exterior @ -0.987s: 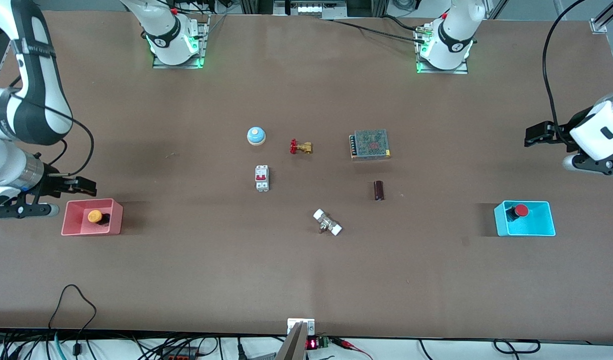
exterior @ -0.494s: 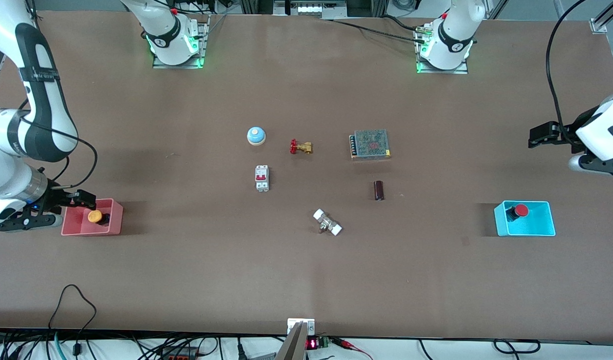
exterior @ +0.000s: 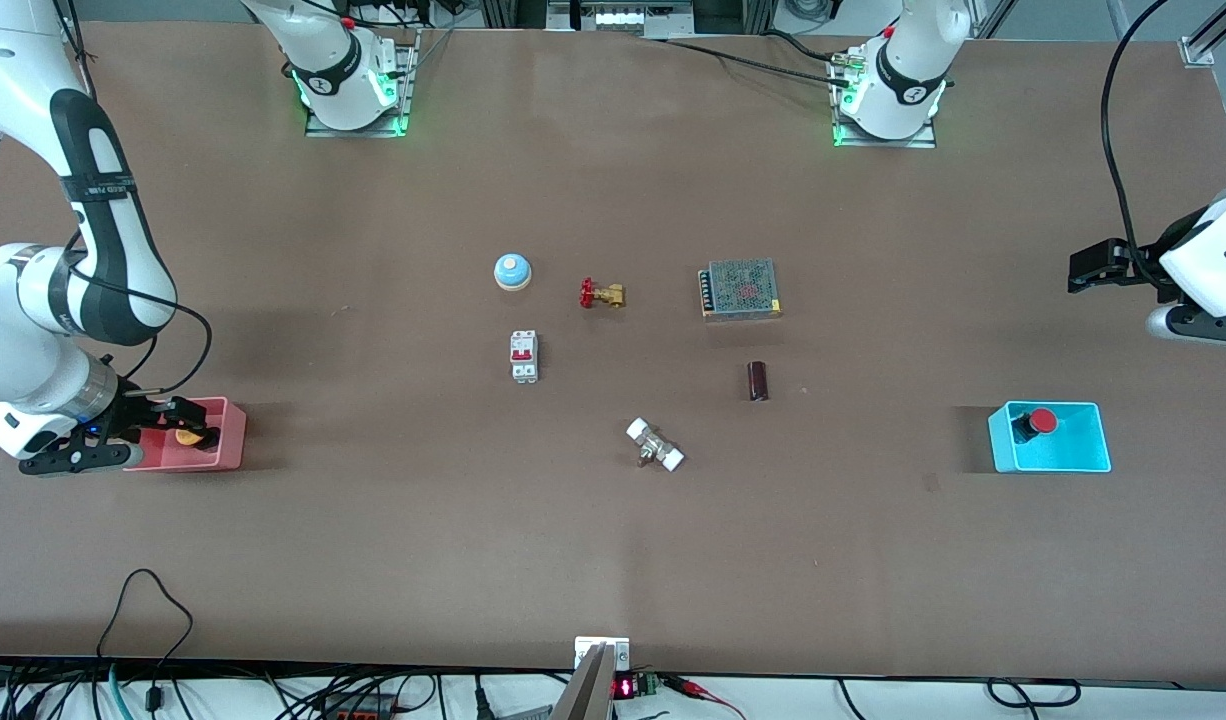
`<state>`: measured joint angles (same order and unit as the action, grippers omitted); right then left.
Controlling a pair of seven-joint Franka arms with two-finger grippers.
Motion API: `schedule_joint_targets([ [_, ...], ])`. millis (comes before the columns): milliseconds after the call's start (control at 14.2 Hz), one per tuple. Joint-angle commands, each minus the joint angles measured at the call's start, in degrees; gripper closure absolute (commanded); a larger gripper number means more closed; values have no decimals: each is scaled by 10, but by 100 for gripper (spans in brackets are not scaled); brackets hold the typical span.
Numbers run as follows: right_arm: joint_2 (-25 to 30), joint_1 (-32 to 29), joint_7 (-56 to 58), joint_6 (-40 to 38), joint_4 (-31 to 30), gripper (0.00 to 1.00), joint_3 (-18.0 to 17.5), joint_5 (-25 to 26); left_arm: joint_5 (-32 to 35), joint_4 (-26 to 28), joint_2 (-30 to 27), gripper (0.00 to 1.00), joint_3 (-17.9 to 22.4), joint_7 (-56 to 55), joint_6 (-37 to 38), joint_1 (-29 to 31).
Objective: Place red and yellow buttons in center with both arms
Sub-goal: 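Lower the right gripper into the pink box onto the yellow button, then grasp the yellow button with the right gripper while the left gripper reaches the cyan box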
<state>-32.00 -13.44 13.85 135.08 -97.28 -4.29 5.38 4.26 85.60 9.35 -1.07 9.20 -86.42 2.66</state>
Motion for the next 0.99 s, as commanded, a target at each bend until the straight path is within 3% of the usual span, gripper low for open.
schedule_joint_targets([
  [0,-9,-10,-5,9,6,0,-6,-5,4,-12,1,0,-2,6,13,6],
  [635,-25,-13,-4,19,5,0,-6,-5,-16,-13,10,0,-1,3,10,-2],
  [917,-30,-13,-4,19,5,0,-6,-5,-16,-13,59,0,6,4,7,7],
])
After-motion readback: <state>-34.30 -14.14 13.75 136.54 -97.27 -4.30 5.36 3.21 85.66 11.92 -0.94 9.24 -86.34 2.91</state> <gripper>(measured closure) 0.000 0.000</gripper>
